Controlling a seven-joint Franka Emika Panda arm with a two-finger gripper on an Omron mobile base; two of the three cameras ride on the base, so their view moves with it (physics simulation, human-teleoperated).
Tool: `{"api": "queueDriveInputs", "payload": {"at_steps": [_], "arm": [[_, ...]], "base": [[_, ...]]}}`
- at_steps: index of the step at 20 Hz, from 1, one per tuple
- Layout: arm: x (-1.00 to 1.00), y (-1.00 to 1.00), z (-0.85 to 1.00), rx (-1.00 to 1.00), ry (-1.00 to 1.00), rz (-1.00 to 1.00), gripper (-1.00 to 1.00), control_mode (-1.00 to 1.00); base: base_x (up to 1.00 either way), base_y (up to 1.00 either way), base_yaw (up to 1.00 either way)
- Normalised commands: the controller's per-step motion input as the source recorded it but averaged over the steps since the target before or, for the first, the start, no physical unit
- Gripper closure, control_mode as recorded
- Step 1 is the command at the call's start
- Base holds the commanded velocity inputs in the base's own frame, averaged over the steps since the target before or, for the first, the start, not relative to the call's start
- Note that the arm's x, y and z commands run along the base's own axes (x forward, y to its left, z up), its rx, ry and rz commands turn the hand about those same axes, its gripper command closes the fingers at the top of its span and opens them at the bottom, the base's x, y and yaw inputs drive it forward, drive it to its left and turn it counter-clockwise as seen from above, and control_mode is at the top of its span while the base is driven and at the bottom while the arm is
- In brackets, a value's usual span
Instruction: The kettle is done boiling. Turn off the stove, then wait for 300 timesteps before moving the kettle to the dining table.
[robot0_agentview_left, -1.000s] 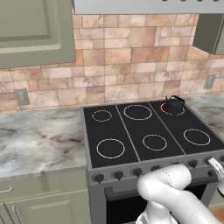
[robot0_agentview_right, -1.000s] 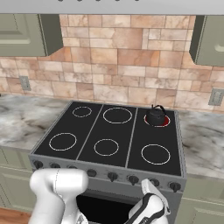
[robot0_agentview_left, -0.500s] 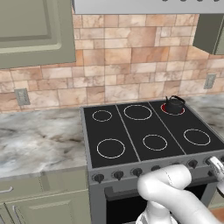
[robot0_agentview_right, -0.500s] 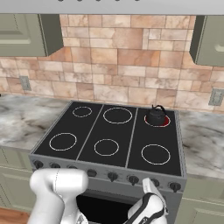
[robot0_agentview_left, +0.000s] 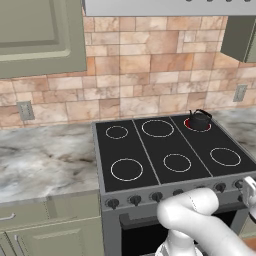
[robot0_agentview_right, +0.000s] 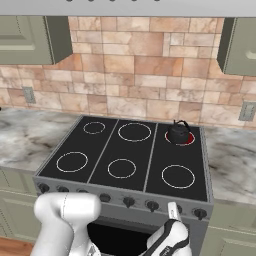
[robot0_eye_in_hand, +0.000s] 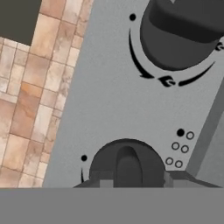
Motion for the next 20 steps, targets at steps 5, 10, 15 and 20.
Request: {"api": "queueDriveInputs", "payload": {"at_steps": [5, 10, 15, 20], "arm": [[0.0, 0.0, -0.12, 0.23, 0.01, 0.0, 1.0, -1.0], [-0.02, 0.0, -0.04, 0.21, 0.0, -0.01, 1.0, -1.0], [-0.05, 0.0, 0.0, 0.21, -0.01, -0.07, 1.0, -1.0], [-0.14, 0.02, 0.0, 0.25, 0.0, -0.09, 1.0, -1.0]], "base": [[0.0, 0.0, 0.0], [0.0, 0.0, 0.0], [0.0, 0.0, 0.0], [0.0, 0.0, 0.0]]}}
